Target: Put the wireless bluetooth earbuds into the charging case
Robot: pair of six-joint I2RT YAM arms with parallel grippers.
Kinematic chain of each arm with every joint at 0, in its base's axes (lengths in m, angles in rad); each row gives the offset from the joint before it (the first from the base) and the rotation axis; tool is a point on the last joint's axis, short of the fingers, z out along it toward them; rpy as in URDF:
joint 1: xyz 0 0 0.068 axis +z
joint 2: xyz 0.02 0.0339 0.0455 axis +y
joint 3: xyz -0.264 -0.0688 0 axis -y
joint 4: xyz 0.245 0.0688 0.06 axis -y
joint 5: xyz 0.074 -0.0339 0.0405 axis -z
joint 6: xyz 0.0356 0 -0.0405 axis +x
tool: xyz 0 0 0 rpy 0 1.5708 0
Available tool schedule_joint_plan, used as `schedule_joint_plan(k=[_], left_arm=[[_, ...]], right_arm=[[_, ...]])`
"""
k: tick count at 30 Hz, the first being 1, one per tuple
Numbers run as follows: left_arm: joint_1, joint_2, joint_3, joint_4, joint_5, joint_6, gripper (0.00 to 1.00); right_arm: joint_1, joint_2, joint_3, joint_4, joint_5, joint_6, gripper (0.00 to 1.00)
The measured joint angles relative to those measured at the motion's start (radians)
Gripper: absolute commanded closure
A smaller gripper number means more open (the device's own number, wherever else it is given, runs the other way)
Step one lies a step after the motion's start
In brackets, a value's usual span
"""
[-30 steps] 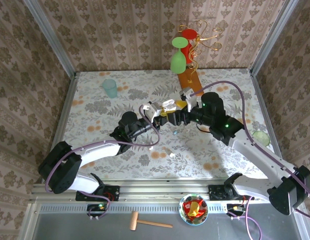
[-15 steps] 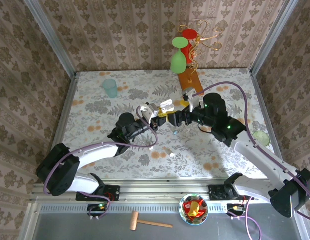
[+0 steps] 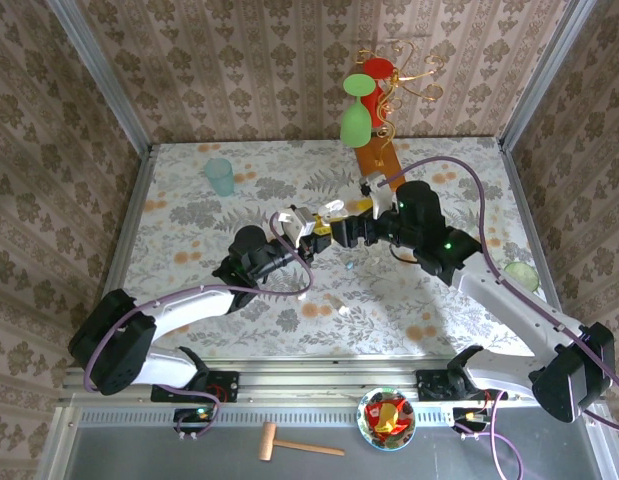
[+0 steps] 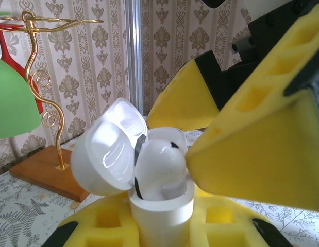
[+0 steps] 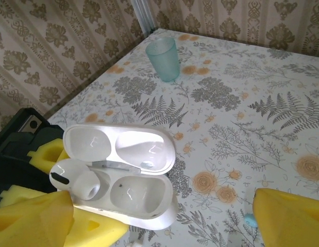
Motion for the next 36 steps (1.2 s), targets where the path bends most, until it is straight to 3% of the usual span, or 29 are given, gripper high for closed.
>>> schedule_joint_plan(k=[9,17,23,28,31,36], left_arm=[[0.0,0.0,0.0,-0.006,0.003,0.0,1.0],[0.053,-0.002,-0.063,0.047,0.056,0.026,1.0],[0.111,-0.074,-0.161,0.039,0.083,0.071,1.0],[0.118,-0.189,-0.197,-0.014,0.097,0.114,1.0],[0.118,-0.257,-0.212,-0.06,0.101,0.136,1.0],[0.118,-0.327,-0.24,-0.108,0.107,0.156,1.0]], right_arm=[[-0.018,-0.012,0.0,-0.02,-0.004,0.003,0.1],[-0.091,-0.149,-0.068,0.056,-0.068,0.028,0.1],[-0.153,-0.176,-0.103,0.035,0.028,0.085,0.12],[-0.193,-0.08,-0.095,-0.075,0.13,0.12,0.19],[-0.201,0.058,-0.068,-0.172,0.184,0.142,0.25],[-0.204,0.261,-0.065,-0.254,0.205,0.175,0.42]])
